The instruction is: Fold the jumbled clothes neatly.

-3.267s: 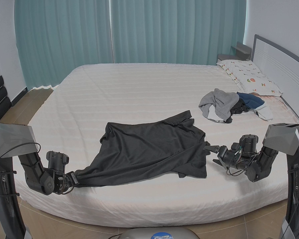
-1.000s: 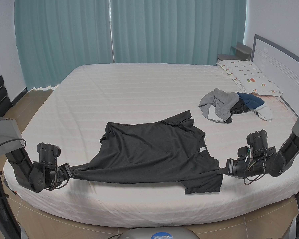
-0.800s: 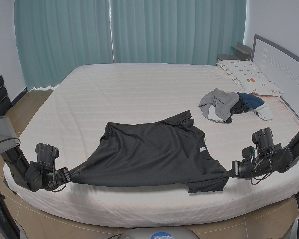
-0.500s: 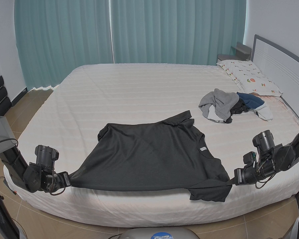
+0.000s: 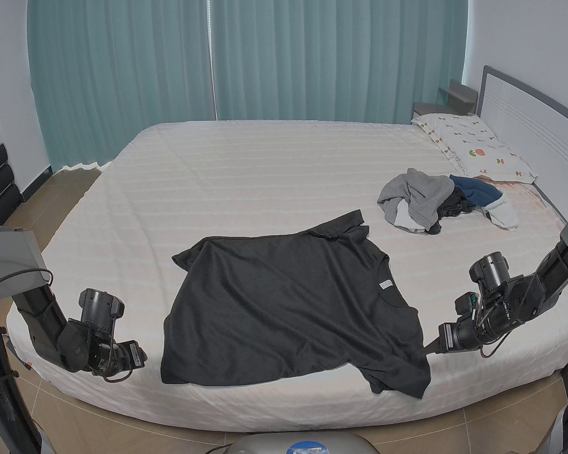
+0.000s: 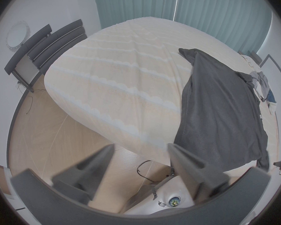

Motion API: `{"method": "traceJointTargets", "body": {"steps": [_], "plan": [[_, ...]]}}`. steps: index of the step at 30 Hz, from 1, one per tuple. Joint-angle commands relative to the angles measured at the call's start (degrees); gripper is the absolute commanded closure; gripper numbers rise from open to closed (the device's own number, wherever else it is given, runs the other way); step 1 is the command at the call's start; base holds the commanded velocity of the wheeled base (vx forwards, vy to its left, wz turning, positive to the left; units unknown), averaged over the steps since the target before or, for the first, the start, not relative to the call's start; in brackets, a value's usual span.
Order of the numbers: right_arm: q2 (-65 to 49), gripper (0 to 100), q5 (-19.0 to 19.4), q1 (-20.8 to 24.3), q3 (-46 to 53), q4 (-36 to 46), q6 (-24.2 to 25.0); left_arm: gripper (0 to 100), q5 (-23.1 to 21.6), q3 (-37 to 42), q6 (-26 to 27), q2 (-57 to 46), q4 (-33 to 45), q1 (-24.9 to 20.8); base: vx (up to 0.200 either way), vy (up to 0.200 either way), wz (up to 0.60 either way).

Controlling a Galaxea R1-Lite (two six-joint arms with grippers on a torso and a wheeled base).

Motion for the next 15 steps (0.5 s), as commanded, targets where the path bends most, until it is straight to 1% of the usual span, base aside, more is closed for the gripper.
{"method": "traceJointTargets", "body": {"steps": [1, 5, 6, 8, 10, 12, 13, 15], "plan": [[2.0, 0, 0.2, -0.9, -1.8, -0.2, 0.3, 0, -0.1, -0.8, -0.5, 0.9, -0.3, -0.4, 0.000, 0.000, 0.00], [2.0, 0, 0.3, -1.5, -3.1, -1.0, 2.7, 0, -0.1, -2.0, -2.1, 0.8, -1.0, -0.4, 0.000, 0.000, 0.00], [2.1, 0, 0.4, -1.5, -3.8, -2.9, 5.8, 0, -0.2, -2.5, -2.9, 0.8, -1.7, -0.4, 0.000, 0.000, 0.00], [2.8, 0, 0.4, -1.3, -3.9, -6.1, 9.1, 0, -0.5, -3.2, -3.5, 0.8, -3.1, -0.4, 0.000, 0.000, 0.00], [3.7, 0, 0.6, -1.2, -3.8, -8.5, 10.5, 0, -0.9, -3.3, -3.9, 0.8, -4.2, -0.5, 0.000, 0.000, 0.00], [6.7, 0, 0.7, -1.5, -4.2, -12.9, 12.3, 0, -1.1, -3.3, -5.1, 1.0, -6.7, -0.6, 0.000, 0.000, 0.00], [6.8, 0, 0.7, -1.5, -4.3, -13.1, 12.5, 0, -1.1, -3.3, -5.2, 1.0, -6.8, -0.6, 0.000, 0.000, 0.00], [9.0, 0, 1.7, -1.5, -5.5, -16.2, 16.5, 0, -1.1, -3.4, -6.6, 1.5, -8.3, -1.1, 0.000, 0.000, 0.00]]}}
